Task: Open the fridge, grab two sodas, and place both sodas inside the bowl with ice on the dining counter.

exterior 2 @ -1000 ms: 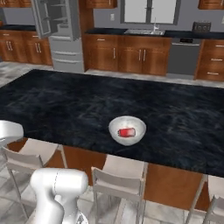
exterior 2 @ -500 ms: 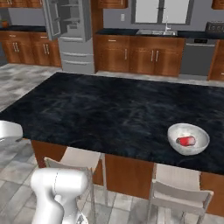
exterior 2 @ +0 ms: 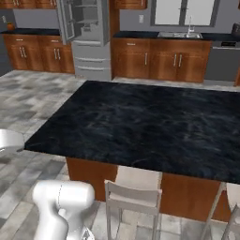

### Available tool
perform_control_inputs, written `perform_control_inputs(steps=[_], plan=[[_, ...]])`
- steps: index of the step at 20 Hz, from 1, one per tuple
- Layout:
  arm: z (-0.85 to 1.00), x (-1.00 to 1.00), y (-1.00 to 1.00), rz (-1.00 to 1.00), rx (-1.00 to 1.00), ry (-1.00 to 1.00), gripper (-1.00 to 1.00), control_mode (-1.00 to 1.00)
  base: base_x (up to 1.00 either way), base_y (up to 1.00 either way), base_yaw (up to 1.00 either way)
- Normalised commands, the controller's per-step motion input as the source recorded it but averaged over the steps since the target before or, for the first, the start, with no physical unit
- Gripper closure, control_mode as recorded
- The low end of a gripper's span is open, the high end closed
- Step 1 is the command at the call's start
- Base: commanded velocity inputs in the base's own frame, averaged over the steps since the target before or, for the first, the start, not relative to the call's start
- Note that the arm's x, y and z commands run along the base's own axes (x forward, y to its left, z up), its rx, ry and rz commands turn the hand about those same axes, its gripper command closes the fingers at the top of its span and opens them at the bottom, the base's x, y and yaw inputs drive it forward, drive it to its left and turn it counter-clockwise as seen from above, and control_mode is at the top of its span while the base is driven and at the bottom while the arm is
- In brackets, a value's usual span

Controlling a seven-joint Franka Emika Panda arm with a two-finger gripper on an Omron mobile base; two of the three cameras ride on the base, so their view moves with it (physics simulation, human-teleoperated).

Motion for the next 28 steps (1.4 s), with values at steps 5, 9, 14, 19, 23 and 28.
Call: perform_control_inputs(steps=[5,9,14,19,23,28], plan=[[0.0,0.0,0.0,0.0,0.0,0.0,-1.0,1.0,0.22,1.0,-0.09],[0.0,0.0,0.0,0.0,0.0,0.0,-1.0,1.0,0.21,1.0,-0.07],[0.0,0.0,0.0,0.0,0.0,0.0,-1.0,1.0,0.27,1.0,-0.06],[0.0,0.0,0.0,0.0,0.0,0.0,-1.0,1.0,0.75,1.0,-0.08],[0.0,0.0,0.0,0.0,0.0,0.0,-1.0,1.0,1.0,1.0,-0.13],[0.0,0.0,0.0,0.0,0.0,0.0,-1.0,1.0,1.0,0.92,-0.14]])
